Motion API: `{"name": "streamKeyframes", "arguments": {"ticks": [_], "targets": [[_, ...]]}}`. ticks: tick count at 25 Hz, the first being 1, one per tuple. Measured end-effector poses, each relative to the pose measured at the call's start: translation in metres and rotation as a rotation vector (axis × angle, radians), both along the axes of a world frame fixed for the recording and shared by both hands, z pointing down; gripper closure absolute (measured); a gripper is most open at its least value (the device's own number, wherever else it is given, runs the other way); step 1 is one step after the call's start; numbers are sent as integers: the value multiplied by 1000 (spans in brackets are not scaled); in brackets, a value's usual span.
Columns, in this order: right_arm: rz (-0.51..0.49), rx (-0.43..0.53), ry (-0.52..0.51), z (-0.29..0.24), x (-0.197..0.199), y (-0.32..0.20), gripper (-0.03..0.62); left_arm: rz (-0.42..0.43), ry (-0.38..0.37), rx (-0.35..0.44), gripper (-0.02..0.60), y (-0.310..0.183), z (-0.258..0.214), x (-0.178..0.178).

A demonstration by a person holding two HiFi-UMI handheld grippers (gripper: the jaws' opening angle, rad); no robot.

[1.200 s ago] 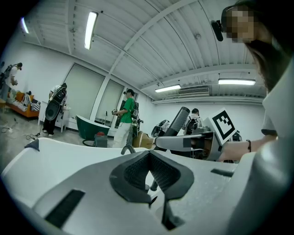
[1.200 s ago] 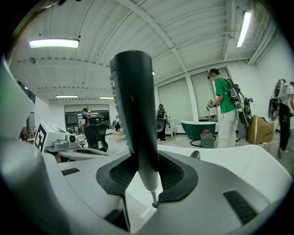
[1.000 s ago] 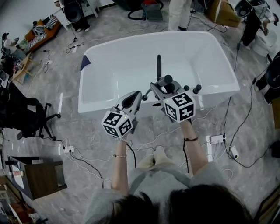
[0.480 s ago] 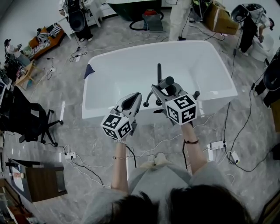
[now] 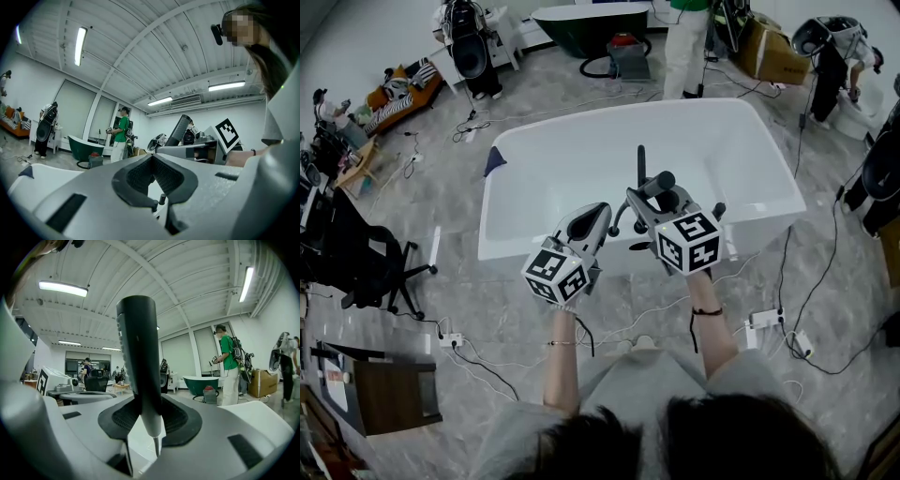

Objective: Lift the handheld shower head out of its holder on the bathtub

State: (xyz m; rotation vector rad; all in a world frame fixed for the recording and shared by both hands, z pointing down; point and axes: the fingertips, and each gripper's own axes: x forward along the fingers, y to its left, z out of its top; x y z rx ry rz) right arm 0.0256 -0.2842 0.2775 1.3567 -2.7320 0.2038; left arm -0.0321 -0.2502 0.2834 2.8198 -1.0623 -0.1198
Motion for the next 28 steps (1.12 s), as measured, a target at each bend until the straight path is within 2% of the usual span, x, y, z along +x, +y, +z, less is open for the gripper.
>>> {"name": "streamKeyframes", "arguments": {"ticks": [28], "targets": [[-11,12,-9,2,-2,4,462,10,1,-22,575,-1,6,-6]]}}
